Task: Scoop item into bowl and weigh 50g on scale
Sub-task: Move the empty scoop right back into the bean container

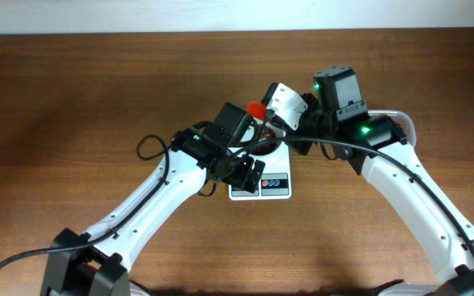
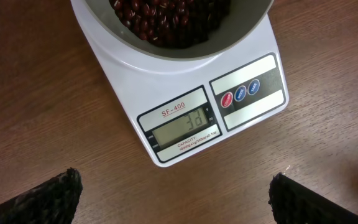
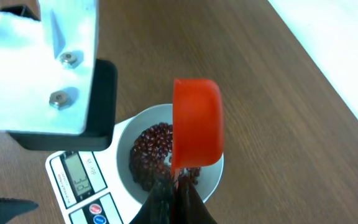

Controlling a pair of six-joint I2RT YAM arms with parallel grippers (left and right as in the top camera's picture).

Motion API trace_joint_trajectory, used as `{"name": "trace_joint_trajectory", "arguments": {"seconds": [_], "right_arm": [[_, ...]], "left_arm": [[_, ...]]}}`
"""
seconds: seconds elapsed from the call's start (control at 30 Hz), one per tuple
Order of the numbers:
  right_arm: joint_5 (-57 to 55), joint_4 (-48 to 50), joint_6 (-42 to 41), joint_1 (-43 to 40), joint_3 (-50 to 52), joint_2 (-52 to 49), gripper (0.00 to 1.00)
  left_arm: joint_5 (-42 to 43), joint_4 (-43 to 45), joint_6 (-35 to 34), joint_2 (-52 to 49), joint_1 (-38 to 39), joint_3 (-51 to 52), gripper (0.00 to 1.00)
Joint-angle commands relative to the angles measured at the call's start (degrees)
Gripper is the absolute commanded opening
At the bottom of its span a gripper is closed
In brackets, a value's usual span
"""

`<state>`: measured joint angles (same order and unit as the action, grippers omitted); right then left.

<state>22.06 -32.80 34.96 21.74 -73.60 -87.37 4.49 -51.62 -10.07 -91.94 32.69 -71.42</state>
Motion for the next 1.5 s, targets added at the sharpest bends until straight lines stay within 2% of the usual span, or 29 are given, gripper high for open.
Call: {"name": "trace_joint_trajectory", "arguments": {"seconds": [0.0,0.3,0.47,0.6,0.7,0.97,1.2,1.47], "right_arm": [[0.7,0.7,-6.9,-1.8,-1.1,0.7,0.04],[28.2,0.6,-29.3,-17.1,-1.1,-2.3,0.04],[31.0,-3.1,-33.8,-25.9,-1.1,-5.4,0.04],[22.7,-10.5,-33.8,-32.3,-1.1,-6.7,0.04],[12.3,-14.2,-33.8,-35.7,-1.1,-6.8,0.04],[-1.7,-14.4,-33.8,-36.9,-1.1,-6.8,0.04],[-19.9,-16.3,-33.7,-36.9,-1.1,-6.8,0.04],[-23.8,-15.8,-34.0,-36.8,0.9,-8.4,0.04]], "left_arm": [[0.0,0.0,0.9,-0.4,0.2,0.0,0.99],[0.0,0.0,0.9,-0.4,0.2,0.0,0.99],[0.0,0.0,0.9,-0.4,0.2,0.0,0.99],[0.0,0.0,0.9,-0.4,0.2,0.0,0.99],[0.0,0.0,0.9,-0.4,0.2,0.0,0.99],[0.0,0.0,0.9,-0.4,0.2,0.0,0.99],[0.0,0.0,0.9,-0.4,0.2,0.0,0.99],[0.0,0.0,0.9,-0.4,0.2,0.0,0.99]]}}
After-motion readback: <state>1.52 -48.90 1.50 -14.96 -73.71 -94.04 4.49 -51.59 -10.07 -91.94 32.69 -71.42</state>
